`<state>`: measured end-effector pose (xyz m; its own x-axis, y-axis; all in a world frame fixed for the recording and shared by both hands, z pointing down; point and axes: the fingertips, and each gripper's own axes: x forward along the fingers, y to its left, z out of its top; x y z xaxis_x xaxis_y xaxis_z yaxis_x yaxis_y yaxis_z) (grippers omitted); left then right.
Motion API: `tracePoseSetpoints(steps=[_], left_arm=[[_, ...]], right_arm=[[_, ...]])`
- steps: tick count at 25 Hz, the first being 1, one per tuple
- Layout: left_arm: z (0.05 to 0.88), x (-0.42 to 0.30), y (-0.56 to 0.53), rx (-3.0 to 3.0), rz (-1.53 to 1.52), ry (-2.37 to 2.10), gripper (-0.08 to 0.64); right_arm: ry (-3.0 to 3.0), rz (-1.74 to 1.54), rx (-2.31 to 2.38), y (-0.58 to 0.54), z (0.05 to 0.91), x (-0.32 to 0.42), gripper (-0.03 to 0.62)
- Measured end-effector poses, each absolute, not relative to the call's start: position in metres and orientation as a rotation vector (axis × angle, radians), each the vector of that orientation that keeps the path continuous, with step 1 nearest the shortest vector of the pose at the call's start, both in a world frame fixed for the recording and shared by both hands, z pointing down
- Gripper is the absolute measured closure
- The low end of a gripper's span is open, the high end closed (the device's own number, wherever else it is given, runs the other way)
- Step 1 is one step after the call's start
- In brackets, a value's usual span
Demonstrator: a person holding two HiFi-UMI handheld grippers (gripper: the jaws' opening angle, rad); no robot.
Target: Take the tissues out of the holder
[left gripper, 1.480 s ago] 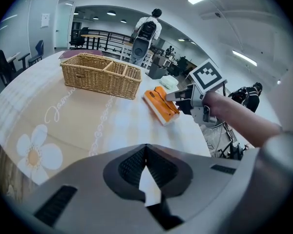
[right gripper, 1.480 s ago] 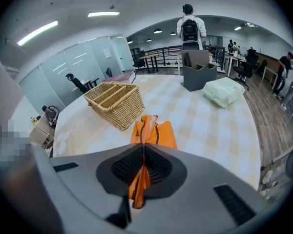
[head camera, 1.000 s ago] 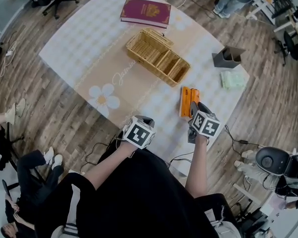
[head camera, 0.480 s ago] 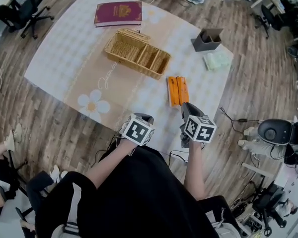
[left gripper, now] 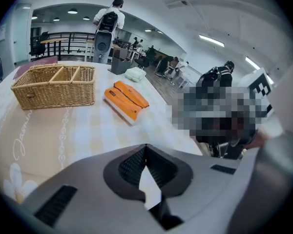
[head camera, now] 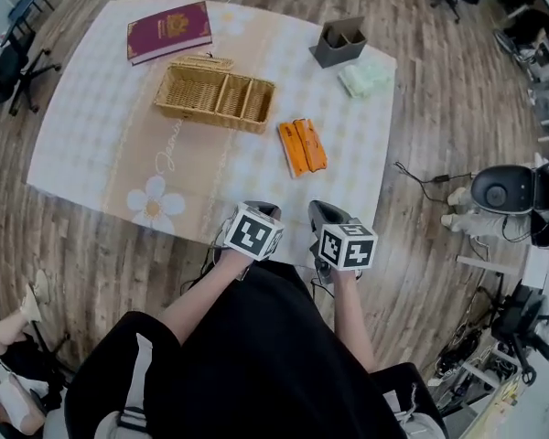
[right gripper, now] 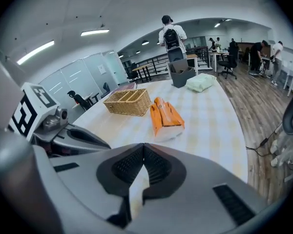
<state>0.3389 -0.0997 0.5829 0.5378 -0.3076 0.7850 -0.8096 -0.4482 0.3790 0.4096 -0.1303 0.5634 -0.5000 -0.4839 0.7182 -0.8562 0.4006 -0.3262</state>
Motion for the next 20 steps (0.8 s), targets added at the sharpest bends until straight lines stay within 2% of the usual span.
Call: tracePoseSetpoints(steps=[20], left_arm=[[0.598,0.364,-0.094,2.039,0.938,-0.856,0.56]], right_arm=[[-2.027,0.996,1.184,-0.102,0.579,0.42,0.577]])
